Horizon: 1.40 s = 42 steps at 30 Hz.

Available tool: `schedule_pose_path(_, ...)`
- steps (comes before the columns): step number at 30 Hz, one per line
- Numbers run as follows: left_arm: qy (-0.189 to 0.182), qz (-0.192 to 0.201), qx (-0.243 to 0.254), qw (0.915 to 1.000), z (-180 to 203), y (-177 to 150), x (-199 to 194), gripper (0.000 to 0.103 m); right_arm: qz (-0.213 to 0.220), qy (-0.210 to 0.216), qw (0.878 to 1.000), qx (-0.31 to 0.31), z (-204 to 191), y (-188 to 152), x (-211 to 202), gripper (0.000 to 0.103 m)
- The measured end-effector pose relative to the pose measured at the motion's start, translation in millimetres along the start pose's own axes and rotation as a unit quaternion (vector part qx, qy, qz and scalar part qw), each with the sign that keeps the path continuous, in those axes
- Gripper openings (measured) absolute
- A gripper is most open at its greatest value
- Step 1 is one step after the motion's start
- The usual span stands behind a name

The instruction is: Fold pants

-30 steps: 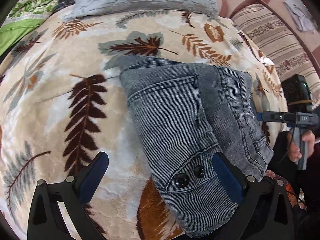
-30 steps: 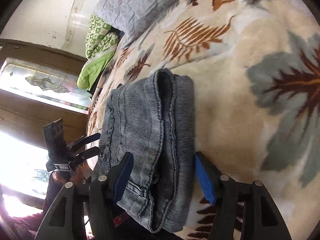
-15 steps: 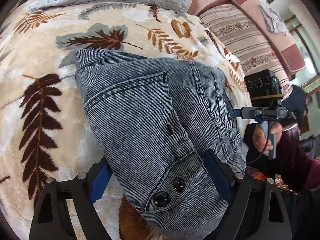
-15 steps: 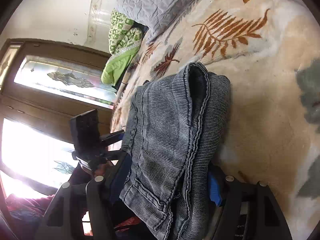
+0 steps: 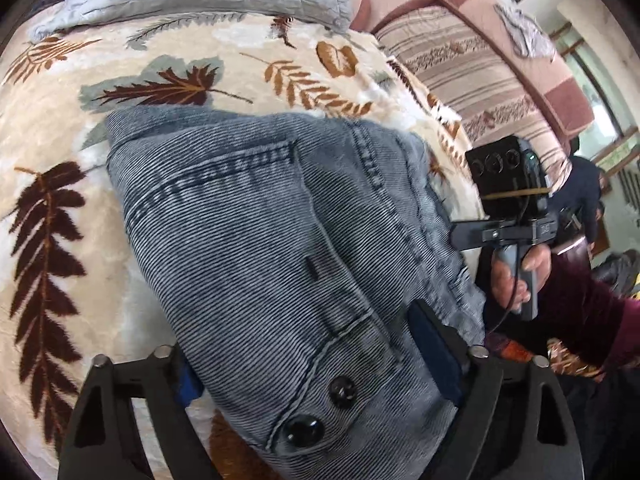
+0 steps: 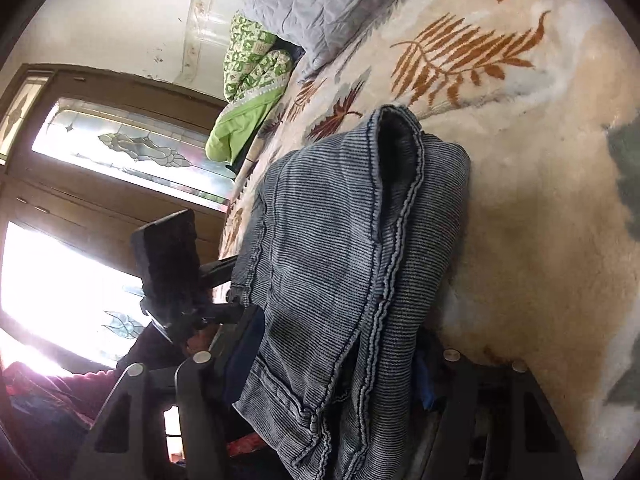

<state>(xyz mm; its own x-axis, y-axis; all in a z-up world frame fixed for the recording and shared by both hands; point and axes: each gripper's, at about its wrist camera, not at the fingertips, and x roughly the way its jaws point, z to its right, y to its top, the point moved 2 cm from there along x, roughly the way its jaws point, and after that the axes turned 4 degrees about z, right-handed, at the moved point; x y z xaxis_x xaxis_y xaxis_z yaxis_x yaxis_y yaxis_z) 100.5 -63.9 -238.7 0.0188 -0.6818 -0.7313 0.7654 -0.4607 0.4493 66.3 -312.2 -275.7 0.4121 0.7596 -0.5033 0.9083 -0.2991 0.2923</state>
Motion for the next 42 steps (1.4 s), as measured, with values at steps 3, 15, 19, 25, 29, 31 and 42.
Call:
schedule_pose_path(3, 0.012, 0.009, 0.002, 0.9999, 5.3, 1.0, -3.5, 0.071, 0.005, 0.012, 1.000, 0.019, -0.4, 2.0, -5.7, 0.063)
schedule_pose_path(15, 0.045, 0.026, 0.027, 0.9983, 38.4, 32.8, -41.7, 0.046, 0.027, -0.005, 0.999, -0.038, -63.6, 17.7, -18.5, 0.039)
schedule_pose_path(19, 0.046, 0.050, 0.024, 0.9974, 41.6, 56.4, -63.1, 0.046, 0.046, -0.001, 0.998, -0.041, -78.8, 37.7, -30.2, 0.039)
schedule_pose_path(25, 0.075, 0.077, 0.028, 0.9938, 43.7, 92.2, -80.8, 0.046, 0.079, 0.004, 0.995, -0.065, -102.0, 75.7, -42.8, 0.039)
schedule_pose_path(29, 0.091, 0.087, 0.008, 0.9920, 33.0, 110.0, -81.6, 0.046, 0.090, 0.000, 0.993, -0.073, -106.9, 95.6, -38.1, 0.039)
schedule_pose_path(31, 0.099, 0.084, 0.001, 0.9915, 26.6, 114.9, -79.0, 0.046, 0.093, -0.003, 0.993, -0.069, -103.3, 104.2, -32.4, 0.039)
schedule_pose_path(42, 0.146, 0.016, -0.039, 0.9884, -15.7, 129.4, -21.1, 0.046, 0.076, -0.049, 0.995, -0.046, -54.6, 127.1, 10.5, 0.039)
